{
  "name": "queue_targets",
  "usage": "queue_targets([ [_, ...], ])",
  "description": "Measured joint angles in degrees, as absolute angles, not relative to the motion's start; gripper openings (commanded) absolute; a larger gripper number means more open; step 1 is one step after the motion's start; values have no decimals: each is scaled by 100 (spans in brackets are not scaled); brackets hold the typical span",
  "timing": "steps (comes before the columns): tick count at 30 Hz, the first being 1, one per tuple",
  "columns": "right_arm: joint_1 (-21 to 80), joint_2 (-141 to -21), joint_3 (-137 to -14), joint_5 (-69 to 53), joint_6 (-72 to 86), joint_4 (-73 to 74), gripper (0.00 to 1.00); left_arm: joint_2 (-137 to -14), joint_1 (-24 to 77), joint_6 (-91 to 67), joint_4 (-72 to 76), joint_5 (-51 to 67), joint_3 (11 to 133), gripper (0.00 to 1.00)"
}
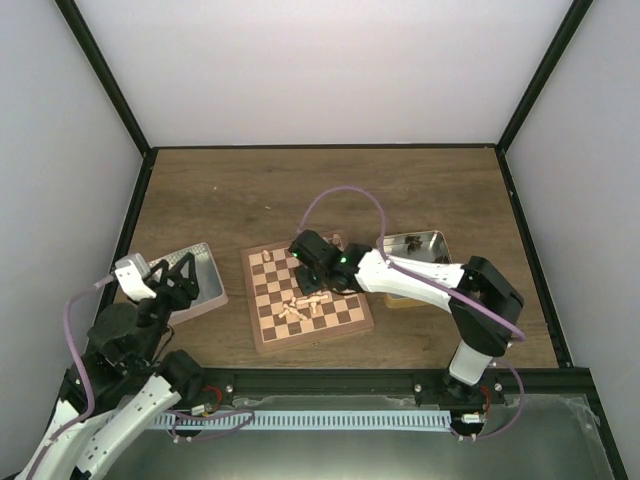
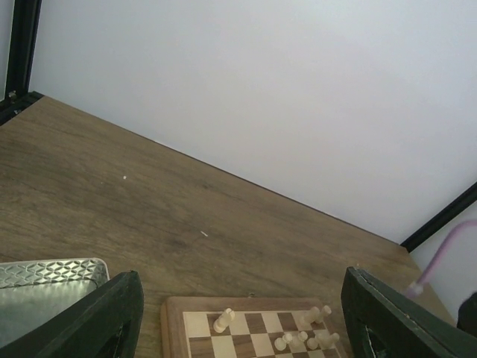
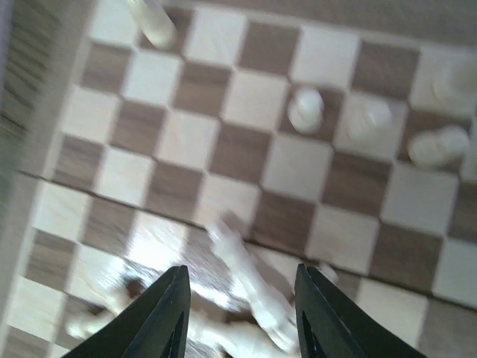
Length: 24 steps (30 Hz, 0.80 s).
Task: Set up the chess pieces on the board
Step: Pick up the chess piece from the chessboard.
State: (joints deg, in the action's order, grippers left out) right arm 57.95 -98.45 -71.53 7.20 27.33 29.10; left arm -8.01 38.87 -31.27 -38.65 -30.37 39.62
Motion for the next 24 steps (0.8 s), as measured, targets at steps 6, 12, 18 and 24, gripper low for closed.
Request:
queue_targets([
  [6,5795,-9620,-6458,753,2832,3046,38,-947,3887,-3122,-3865,-3013,3962,75],
  [12,5795,-9627,-6396,729,2733,2993,29,-1011,3887,-3122,-3865,-2974,3962,75],
  [18,5795,-9937,-6584,746,2504,2928,30,-1011,3887,-3124,-3865,-2976,3962,75],
  [24,5795,-10158,-6619,683,2217,2864,30,-1011,3887,-3124,-3865,-2976,3962,75],
])
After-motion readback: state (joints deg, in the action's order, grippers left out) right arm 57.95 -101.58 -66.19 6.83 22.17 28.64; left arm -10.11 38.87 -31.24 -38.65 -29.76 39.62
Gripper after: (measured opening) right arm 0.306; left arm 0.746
